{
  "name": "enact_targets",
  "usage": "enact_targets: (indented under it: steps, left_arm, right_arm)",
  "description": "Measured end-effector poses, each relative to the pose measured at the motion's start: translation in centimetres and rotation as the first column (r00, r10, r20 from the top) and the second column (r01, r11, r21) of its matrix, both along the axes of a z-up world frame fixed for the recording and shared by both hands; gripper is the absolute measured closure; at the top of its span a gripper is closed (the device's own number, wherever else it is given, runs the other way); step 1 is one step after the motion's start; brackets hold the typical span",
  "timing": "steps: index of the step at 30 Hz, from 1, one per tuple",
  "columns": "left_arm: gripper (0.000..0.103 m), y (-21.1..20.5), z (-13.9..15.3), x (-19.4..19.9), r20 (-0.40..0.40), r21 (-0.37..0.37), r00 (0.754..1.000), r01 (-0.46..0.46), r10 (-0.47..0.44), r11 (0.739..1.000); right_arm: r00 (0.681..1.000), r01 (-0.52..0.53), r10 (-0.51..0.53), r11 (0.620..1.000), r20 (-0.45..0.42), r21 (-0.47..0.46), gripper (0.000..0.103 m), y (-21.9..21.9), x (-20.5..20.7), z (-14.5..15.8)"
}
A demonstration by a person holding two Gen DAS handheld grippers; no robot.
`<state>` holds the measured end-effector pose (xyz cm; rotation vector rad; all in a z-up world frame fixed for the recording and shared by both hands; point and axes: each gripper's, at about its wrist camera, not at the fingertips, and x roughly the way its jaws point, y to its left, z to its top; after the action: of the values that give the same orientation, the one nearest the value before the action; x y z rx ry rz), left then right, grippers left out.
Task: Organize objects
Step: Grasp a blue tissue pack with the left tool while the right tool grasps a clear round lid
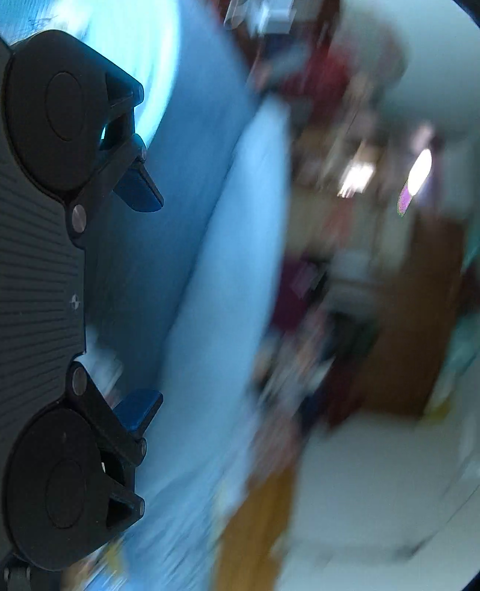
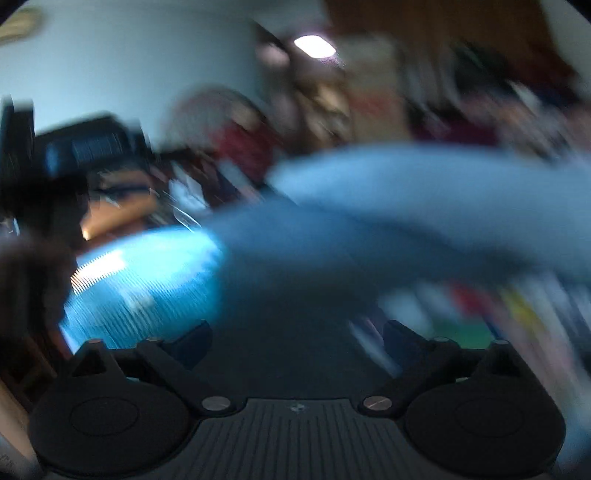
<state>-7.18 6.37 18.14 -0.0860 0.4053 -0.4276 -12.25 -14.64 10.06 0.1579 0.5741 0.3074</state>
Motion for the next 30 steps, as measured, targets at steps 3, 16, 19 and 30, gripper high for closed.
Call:
enact_targets:
  steps: [3,16,19,30]
  left_arm:
    - [0.003,-7.4,-5.4,0.6,-0.121,0.054,0.969,0.224,-0.216,0.973]
    - [0.039,-19.5,-17.5,2.3,-0.341,0.204,0.910,0.315,-0.234,0.927]
    - [0.052,-18.2,-17.2,2.6,-0.326,0.179,0.924,0.266,-0.198,0.947]
    - [0.050,-13.7,-15.9,1.9,-0.328,0.123,0.929,0.219,-0.169,0.968]
  right_arm:
    - [0.987,0.139,-0.138,0.990,-0.085,0.017,0.007,-5.8,-3.6,-2.4]
    - [0.955,0.293,-0.289,0.954,-0.062,0.068,0.006,-11.9,-3.2,-1.5]
    - [0.935,0.344,-0.339,0.938,-0.104,0.040,0.011,-12.8,-0.7,-3.0]
    - [0.872,0.433,-0.460,0.885,-0.168,-0.174,0.001,-14.4,10.3,-8.7]
